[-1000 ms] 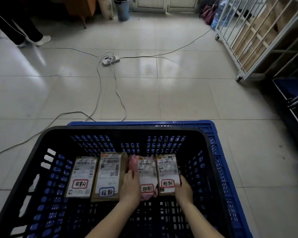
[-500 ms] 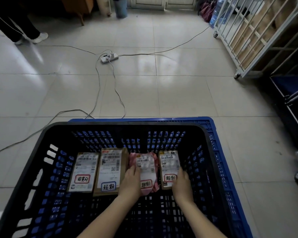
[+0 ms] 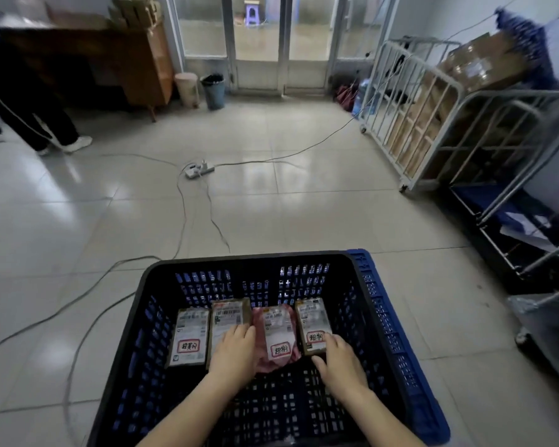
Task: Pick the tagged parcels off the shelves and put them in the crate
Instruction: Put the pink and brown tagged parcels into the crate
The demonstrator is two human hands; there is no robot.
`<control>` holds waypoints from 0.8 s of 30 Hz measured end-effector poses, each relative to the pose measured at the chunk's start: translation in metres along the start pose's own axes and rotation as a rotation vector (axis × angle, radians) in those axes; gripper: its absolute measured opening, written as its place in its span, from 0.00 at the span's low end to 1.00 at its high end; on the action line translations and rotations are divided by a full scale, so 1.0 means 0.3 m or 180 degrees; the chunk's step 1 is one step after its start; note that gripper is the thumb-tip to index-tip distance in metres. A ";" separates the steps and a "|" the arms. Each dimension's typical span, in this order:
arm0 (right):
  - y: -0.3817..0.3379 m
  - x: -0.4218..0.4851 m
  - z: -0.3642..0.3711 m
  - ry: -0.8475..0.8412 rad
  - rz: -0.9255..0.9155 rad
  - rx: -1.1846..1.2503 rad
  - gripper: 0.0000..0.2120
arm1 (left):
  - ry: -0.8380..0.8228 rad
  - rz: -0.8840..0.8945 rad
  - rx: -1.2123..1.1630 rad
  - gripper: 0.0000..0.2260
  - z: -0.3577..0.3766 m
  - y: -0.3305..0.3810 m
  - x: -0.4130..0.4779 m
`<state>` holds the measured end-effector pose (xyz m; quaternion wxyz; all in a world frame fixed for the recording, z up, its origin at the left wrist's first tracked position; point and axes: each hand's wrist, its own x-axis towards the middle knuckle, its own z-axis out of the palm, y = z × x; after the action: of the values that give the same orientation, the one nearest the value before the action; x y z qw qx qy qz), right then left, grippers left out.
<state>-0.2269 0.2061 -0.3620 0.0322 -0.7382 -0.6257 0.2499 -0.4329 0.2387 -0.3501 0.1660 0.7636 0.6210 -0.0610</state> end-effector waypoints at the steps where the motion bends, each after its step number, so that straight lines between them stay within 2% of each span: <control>1: -0.012 -0.035 -0.020 0.0040 0.0009 -0.0022 0.25 | 0.0031 0.0036 0.0031 0.22 -0.023 -0.005 -0.030; 15: -0.151 -0.665 -0.190 0.0882 0.0321 -0.0074 0.29 | 0.0672 0.0892 0.0138 0.23 -0.274 -0.005 -0.516; 24: -0.070 -1.054 -0.227 0.1159 0.0810 -0.0039 0.28 | 0.0526 0.1612 0.0167 0.24 -0.256 0.179 -0.744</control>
<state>-0.2471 -0.0686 -0.1912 0.1085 -0.8443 -0.5129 0.1108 -0.4391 0.0476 -0.2018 0.1048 0.9011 0.4198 0.0289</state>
